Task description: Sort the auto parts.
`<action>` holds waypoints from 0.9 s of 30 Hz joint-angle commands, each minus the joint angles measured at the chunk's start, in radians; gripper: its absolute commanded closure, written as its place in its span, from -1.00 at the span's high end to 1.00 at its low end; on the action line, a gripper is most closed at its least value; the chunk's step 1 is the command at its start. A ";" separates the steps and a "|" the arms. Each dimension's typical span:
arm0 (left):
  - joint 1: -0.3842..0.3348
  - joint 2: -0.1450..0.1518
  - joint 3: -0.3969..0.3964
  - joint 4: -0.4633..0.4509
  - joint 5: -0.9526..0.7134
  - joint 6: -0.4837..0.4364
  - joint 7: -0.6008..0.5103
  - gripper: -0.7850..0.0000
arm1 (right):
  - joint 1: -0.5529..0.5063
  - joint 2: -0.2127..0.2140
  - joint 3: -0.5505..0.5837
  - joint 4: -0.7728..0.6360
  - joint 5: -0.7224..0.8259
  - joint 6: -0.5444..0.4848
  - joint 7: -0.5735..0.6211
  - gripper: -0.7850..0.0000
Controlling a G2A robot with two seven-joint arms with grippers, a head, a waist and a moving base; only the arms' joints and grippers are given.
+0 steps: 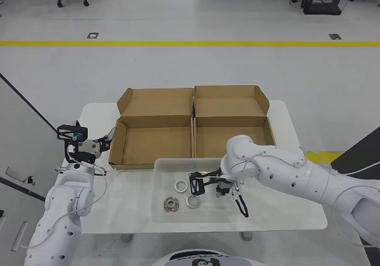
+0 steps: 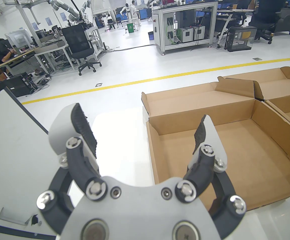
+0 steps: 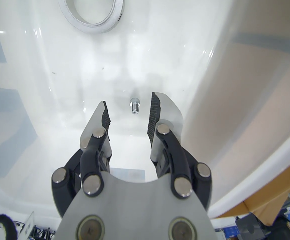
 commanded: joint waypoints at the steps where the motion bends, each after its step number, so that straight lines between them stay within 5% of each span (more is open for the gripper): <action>1: 0.000 0.000 0.000 0.000 0.000 0.000 0.000 1.00 | -0.002 -0.001 0.000 0.003 0.000 -0.001 -0.001 -0.07; 19: 0.000 0.000 0.000 0.000 0.000 0.000 0.000 1.00 | -0.005 -0.006 0.000 0.020 -0.003 -0.001 -0.001 -0.24; 27: 0.000 0.000 0.000 0.000 0.000 0.000 0.000 1.00 | -0.003 -0.009 0.000 0.030 -0.001 -0.002 -0.002 -0.58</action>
